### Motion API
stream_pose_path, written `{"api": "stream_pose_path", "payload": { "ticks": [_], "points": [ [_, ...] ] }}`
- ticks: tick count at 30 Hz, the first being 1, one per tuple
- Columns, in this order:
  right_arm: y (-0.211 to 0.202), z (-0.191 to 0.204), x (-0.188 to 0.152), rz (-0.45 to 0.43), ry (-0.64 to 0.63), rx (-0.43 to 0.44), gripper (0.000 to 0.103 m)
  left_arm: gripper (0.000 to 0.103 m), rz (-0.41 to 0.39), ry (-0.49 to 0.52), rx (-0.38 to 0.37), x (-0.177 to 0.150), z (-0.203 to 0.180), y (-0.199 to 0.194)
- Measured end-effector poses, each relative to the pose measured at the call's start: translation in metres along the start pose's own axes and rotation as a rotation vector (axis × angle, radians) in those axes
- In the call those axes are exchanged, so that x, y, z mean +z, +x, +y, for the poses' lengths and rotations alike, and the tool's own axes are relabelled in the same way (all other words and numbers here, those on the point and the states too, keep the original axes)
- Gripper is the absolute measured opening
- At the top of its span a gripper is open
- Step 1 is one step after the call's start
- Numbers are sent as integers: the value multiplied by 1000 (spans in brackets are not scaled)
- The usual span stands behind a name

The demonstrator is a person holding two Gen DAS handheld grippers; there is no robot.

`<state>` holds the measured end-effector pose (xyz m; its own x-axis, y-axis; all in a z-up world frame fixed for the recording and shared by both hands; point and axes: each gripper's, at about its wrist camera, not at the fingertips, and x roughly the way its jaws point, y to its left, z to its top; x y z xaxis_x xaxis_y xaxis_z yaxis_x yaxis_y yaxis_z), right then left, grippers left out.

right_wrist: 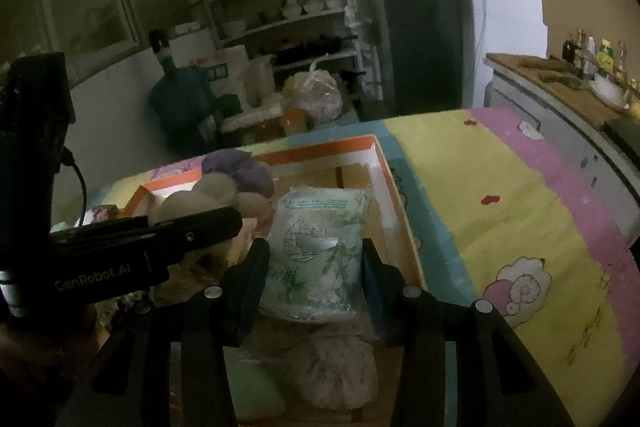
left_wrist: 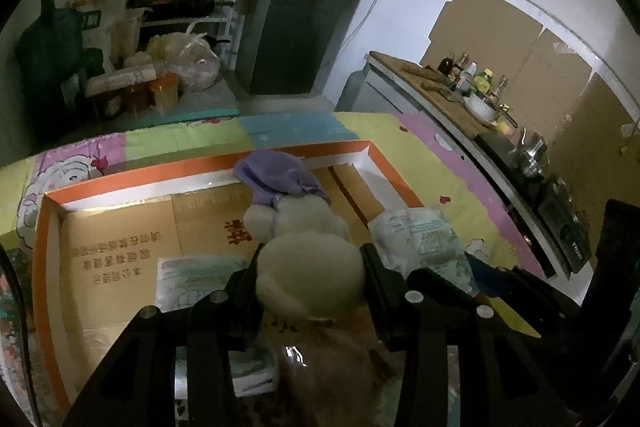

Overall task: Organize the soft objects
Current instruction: 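Lower the cream plush bear and 'Flower' package into the cardboard tray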

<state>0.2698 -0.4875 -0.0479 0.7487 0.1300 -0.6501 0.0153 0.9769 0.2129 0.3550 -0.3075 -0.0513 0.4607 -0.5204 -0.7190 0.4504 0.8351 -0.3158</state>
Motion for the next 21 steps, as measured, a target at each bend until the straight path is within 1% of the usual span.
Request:
{"api": "stream_pose_path", "payload": {
  "ticks": [5,12,15,16,17,20,21],
  "points": [
    [8,-3,-2,26,8,2,47,45,24,-19,-2,-1,4,9],
    [10,-5,-4,36,20,11,50,47,36,-34,-2,0,7,13],
    [9,-8,-6,33,33,19,50,49,43,-35,-2,0,7,14],
    [9,-8,-6,32,36,21,51,51,37,-33,-2,0,6,13],
    [8,-9,-7,30,41,24,52,58,33,-33,-1,0,7,14],
    [5,-10,-7,22,51,31,54,73,15,-26,2,0,5,11],
    [4,-10,-7,18,54,33,56,74,9,-24,6,-1,4,9]
  ]
}}
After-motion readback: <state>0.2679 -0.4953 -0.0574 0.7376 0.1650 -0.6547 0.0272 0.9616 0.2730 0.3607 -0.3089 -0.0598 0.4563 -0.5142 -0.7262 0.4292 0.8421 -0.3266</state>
